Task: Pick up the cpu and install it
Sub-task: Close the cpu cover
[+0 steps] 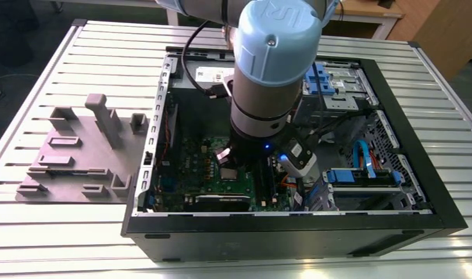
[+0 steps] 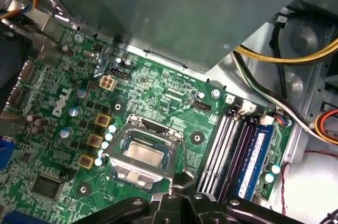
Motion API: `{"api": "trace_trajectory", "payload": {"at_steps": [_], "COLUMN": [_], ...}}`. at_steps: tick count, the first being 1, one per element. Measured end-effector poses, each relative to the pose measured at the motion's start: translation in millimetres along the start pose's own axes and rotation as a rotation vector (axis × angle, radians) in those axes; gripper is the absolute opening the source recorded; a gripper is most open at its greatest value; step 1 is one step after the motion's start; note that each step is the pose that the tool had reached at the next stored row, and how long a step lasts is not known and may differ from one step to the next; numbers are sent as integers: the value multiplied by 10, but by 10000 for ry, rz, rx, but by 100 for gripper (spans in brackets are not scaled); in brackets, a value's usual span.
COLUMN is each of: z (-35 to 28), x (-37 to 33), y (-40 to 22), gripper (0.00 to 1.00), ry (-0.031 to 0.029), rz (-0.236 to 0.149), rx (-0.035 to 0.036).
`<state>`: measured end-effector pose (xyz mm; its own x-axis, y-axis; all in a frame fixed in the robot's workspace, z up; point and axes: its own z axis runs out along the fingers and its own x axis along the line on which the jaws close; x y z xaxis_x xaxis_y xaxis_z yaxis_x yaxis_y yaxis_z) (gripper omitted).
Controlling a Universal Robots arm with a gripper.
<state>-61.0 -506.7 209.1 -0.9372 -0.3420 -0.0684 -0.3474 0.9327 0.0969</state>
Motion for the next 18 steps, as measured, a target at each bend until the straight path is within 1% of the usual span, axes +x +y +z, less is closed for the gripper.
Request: {"api": "trace_trajectory", "payload": {"at_steps": [4,11,13,16,18], "z": [0,-5,-33,-94,-116], "x": [-16,-27,-32,-38,-40], "y": [-15,-18,-16,-11,-9], "gripper": [10,10,10,10,10], "ry": [-1,1,0,0,0], "rz": [-1,0,0,0,0], "rx": [0,1,0,0,1]}}
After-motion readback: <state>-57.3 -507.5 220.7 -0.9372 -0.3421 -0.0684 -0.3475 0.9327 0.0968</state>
